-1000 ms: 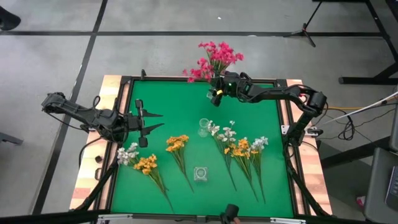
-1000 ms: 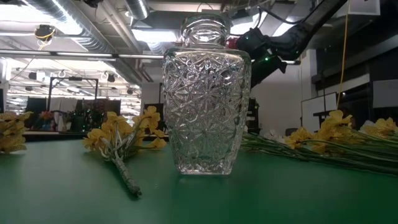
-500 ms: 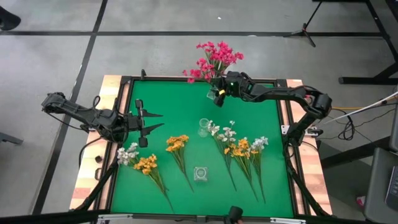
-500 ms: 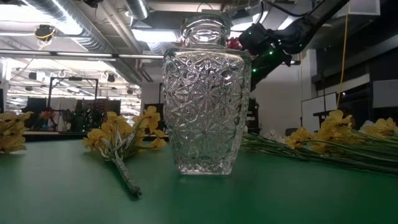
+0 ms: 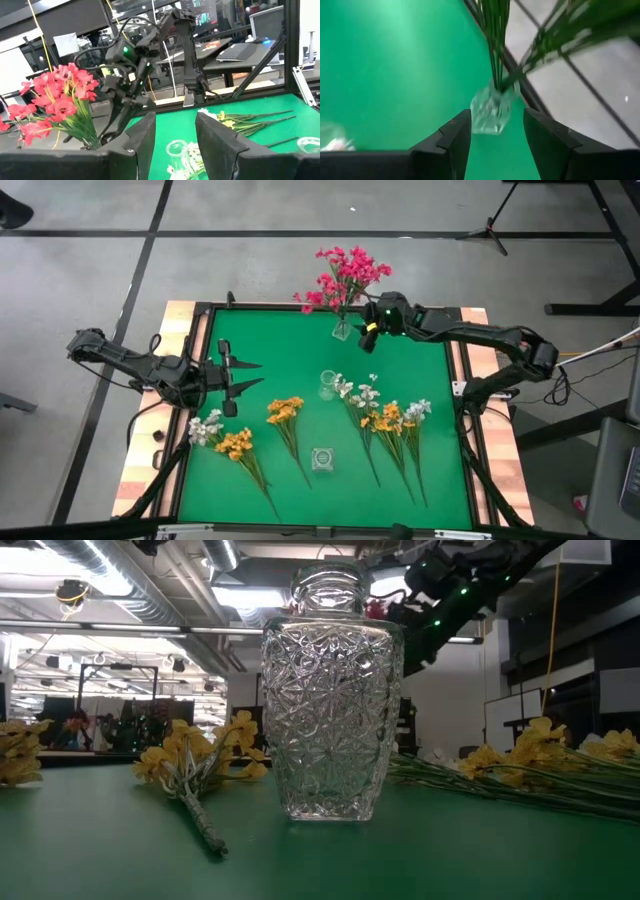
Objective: Sort flowers into vase by color
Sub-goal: Put the middle white flowers into the middle transparent vase
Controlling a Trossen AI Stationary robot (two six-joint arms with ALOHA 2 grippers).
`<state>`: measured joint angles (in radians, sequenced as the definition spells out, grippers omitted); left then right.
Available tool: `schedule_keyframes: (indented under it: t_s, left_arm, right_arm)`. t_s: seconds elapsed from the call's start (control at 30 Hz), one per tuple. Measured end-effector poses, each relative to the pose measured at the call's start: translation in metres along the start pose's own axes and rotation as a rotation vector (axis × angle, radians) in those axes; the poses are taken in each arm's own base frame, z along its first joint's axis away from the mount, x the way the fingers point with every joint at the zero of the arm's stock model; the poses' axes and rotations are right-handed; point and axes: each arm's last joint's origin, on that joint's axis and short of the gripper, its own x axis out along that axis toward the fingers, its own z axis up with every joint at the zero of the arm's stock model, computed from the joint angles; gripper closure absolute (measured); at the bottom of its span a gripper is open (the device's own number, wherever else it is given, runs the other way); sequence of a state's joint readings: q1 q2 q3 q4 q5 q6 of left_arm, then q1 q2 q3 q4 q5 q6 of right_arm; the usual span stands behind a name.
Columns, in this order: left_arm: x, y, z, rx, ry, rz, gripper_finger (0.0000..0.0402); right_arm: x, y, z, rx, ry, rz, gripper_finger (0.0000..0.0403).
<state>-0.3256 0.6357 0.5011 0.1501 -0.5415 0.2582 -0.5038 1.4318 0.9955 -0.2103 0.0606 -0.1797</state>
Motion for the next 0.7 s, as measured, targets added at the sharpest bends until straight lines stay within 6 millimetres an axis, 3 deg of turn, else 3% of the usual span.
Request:
schedule_keyframes:
  t_s: [0.13, 0.33, 0.47, 0.7]
  left_arm:
    - [0.000, 0.000, 0.000, -0.062, 0.000, 0.000, 0.0264]
    - [-0.002, -0.004, 0.001, -0.168, -0.006, -0.033, 0.0264]
    - [-0.006, -0.011, 0.002, -0.219, -0.009, -0.089, 0.0264]
    - [-0.015, -0.025, 0.006, -0.334, -0.011, -0.207, 0.0264]
  right_arm:
    - [-0.024, 0.001, -0.004, 0.067, 0.063, 0.049, 0.0224]
    - [-0.059, 0.019, -0.013, 0.191, 0.180, 0.216, 0.0224]
    - [-0.072, 0.048, -0.018, 0.227, 0.270, 0.350, 0.0224]
    - [-0.098, 0.116, -0.029, 0.229, 0.433, 0.495, 0.0224]
